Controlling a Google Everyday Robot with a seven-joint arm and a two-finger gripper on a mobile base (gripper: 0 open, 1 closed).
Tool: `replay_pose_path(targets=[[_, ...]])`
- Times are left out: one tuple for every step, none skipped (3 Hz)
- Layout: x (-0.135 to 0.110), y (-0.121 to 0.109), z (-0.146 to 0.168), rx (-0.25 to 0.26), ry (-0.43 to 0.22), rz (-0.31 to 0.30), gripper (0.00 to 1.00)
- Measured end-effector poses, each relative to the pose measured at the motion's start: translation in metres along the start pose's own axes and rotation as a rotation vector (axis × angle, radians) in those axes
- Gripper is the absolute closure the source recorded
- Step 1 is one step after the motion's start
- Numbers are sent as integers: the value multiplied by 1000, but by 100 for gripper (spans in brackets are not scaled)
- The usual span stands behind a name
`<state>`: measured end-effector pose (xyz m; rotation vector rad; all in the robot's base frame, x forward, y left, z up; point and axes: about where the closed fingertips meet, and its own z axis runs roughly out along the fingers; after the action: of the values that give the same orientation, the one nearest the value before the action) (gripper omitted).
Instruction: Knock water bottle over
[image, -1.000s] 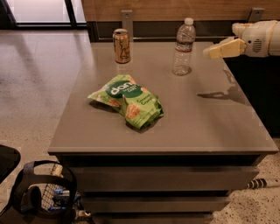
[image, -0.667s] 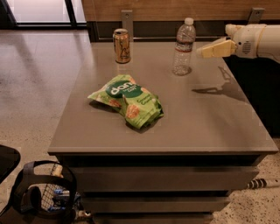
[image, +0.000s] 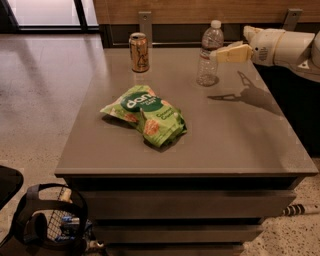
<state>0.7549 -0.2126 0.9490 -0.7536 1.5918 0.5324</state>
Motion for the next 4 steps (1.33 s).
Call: replay_pose_path(targets=[[-1,2,17,-18,-52,17,0],[4,3,29,-33,-78,36,0],[19,3,38,-40,-75,61,22],[18,5,40,-44,-76,60,45]])
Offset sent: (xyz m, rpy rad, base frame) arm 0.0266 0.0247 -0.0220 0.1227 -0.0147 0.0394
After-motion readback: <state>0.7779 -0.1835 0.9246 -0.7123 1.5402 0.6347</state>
